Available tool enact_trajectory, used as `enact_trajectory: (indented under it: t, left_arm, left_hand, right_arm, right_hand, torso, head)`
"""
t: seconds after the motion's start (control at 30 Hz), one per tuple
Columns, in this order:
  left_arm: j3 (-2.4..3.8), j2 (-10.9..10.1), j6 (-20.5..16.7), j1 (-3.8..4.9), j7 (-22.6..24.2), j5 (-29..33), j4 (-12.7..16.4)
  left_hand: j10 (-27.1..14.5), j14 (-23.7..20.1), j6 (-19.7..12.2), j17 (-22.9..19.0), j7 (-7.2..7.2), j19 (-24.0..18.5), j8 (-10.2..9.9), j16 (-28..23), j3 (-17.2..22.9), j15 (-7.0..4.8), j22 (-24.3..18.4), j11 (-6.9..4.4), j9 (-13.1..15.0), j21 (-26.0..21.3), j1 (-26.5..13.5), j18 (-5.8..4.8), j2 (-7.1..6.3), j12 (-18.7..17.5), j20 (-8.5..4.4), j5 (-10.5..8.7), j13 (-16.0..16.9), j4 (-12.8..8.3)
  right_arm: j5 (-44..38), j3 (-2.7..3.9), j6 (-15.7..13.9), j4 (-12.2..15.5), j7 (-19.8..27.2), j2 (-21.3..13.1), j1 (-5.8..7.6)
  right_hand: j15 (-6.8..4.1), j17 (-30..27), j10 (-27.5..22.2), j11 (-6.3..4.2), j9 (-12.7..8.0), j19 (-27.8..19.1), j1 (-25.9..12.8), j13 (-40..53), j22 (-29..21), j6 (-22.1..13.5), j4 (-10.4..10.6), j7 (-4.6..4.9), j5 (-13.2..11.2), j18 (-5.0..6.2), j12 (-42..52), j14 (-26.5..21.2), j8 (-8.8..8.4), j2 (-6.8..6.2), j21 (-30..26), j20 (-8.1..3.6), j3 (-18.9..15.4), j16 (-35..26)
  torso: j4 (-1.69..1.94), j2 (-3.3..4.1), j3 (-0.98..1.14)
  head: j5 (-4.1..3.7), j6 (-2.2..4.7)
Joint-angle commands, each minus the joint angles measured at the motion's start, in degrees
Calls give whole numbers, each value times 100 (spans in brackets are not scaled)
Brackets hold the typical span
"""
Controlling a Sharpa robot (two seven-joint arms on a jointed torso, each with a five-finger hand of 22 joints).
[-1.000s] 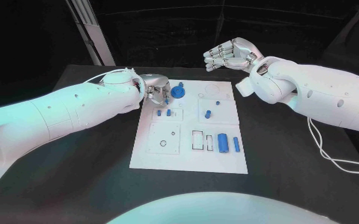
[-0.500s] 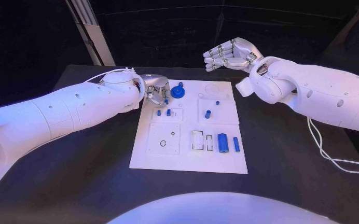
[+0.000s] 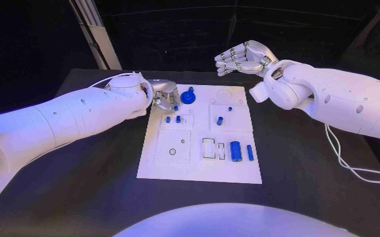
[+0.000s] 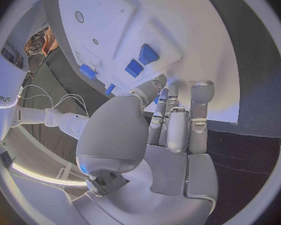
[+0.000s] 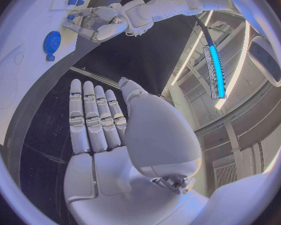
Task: Assemble the parts on the task board
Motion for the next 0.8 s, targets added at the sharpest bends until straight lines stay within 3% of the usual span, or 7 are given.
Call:
enact_trajectory:
  t: [0.03, 0.33, 0.47, 0.57, 0.6, 0.67, 0.8]
  left_arm:
    - [3, -7, 20, 6, -21, 16, -8]
    - [4, -101, -129, 6, -44, 39, -9]
    - [6, -269, -413, 8, 26, 313, 60]
    - [9, -508, -840, 13, 201, 1125, 179]
    - [9, -592, -1009, 15, 310, 1589, 224]
    - [9, -742, -1280, 16, 588, 2614, 320]
    - [5, -1024, -1413, 17, 1370, 4854, 570]
  left_hand:
    - [12, 2, -78, -7, 8, -5, -47, -16, -36, 42, 2, 7, -3, -33, -21, -21, -23, -29, 23, -28, 6, 3]
    - [25, 5, -158, -6, 31, -7, -100, -13, -40, 46, -7, 18, -2, -51, -11, -20, -36, -50, 24, -27, 9, -4]
    - [-14, -39, -207, -151, 59, -79, -125, -63, -22, 62, -124, 44, 3, -204, 22, 10, -47, -93, 30, 14, 2, -27]
    - [-63, -170, -174, -514, 124, -238, -93, -205, 81, 91, -345, 100, 20, -500, 88, 66, -6, -136, 49, 111, -4, -60]
    - [-94, -307, -139, -850, 151, -412, -69, -353, 142, 107, -569, 124, 26, -799, 110, 123, 4, -148, 59, 141, -6, -78]
    - [-96, -425, -92, -1139, 180, -541, -35, -491, 192, 124, -712, 135, 31, -1001, 83, 160, 13, -137, 72, 150, 0, -65]
    - [-151, -843, -63, -2070, 211, -727, 14, -978, 156, 154, -823, 156, 26, -1209, -95, 166, -9, -91, 112, 124, 10, 51]
  right_arm:
    - [-4, 3, 51, 0, 26, 4, 11]
    - [-231, 2, 21, -40, -29, -5, 12]
    - [-719, 2, 1, -133, -92, -23, 11]
    - [-1651, 2, -162, -224, -181, -45, 11]
    - [-2034, 2, -201, -241, -232, -53, 10]
    - [-2702, 2, -245, -260, -345, -68, 9]
    - [-3970, 1, -170, -236, -697, -87, -7]
  right_hand:
    - [-5, -5, -40, -8, -3, 37, 0, 0, -6, -28, -37, 6, 34, 22, 30, -27, -17, 59, -29, -11, 12, 2]
    - [-11, -12, -39, -10, -2, 54, 1, 1, -10, -28, -53, 5, 21, 25, 37, -6, -16, 60, -33, -15, 16, 13]
    - [-147, 26, 57, -85, 10, 363, 108, 6, 39, 53, -193, -56, -82, 42, 100, 384, 10, 77, 98, -146, 91, 223]
    - [-371, 71, 361, -225, 40, 957, 281, 24, 205, 296, -410, -166, -154, 21, 231, 896, 91, 70, 460, -407, 189, 438]
    - [-466, 158, 452, -289, 48, 1134, 388, 34, 264, 361, -514, -206, -210, 13, 270, 1278, 116, 72, 583, -543, 218, 630]
    - [-653, 321, 633, -401, 61, 1526, 428, 41, 417, 509, -625, -308, -293, 24, 328, 1833, 159, 80, 885, -702, 231, 913]
    - [-796, 706, 835, -547, 47, 1912, 395, 35, 667, 658, -761, -394, -325, 14, 338, 2136, 150, 63, 1330, -895, 279, 1547]
  torso:
    - [5, -3, -2]
    - [-2, -3, -6]
    - [3, -13, -8]
    - [3, -12, -7]
    - [6, -17, -7]
    - [14, -20, -6]
    - [9, -13, -13]
  head:
    - [-1, -3]
    - [7, 9]
    - [-6, 20]
    - [-26, 65]
    - [-50, 78]
    - [-106, 89]
    - [-165, 114]
